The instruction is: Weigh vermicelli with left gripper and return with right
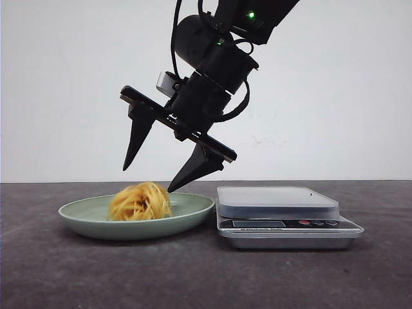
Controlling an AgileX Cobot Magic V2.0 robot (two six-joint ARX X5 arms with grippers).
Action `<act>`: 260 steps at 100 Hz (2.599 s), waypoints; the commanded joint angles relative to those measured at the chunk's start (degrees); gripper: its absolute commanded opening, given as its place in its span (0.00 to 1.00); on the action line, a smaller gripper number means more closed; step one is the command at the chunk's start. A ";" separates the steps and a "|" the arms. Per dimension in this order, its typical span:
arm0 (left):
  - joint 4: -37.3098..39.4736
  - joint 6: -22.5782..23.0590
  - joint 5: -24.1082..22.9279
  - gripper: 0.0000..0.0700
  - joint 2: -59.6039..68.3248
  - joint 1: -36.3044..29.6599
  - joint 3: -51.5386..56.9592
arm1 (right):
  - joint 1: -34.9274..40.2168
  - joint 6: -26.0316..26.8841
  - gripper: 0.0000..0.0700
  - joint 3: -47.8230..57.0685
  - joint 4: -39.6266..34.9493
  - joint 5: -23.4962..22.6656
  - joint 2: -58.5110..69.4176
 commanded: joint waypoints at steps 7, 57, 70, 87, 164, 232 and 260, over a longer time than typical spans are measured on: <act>0.46 -0.20 0.00 0.60 0.02 -0.26 0.90 | 0.11 -0.94 0.73 1.14 0.09 0.68 -1.88; 0.83 0.11 0.00 0.60 0.02 -0.26 0.90 | -1.68 -17.92 0.69 1.14 -21.18 17.44 -27.30; 0.96 0.15 0.00 0.60 0.02 -0.26 0.90 | -1.51 -20.55 0.69 1.14 -30.27 21.64 -34.25; 1.07 0.39 0.00 0.60 0.02 -0.26 0.90 | -0.87 -21.00 0.69 1.11 -38.42 26.32 -43.50; 2.36 0.22 0.00 0.59 0.02 -0.26 0.87 | 9.14 -8.74 0.63 -1.68 -58.71 37.88 -79.06; 6.25 2.01 0.00 0.00 0.02 -0.26 0.81 | 10.54 -11.41 0.01 -26.34 -35.15 35.91 -85.88; 12.39 2.29 0.04 0.00 -0.02 -0.26 -2.08 | 10.58 -15.54 0.01 -30.34 -27.82 38.45 -89.88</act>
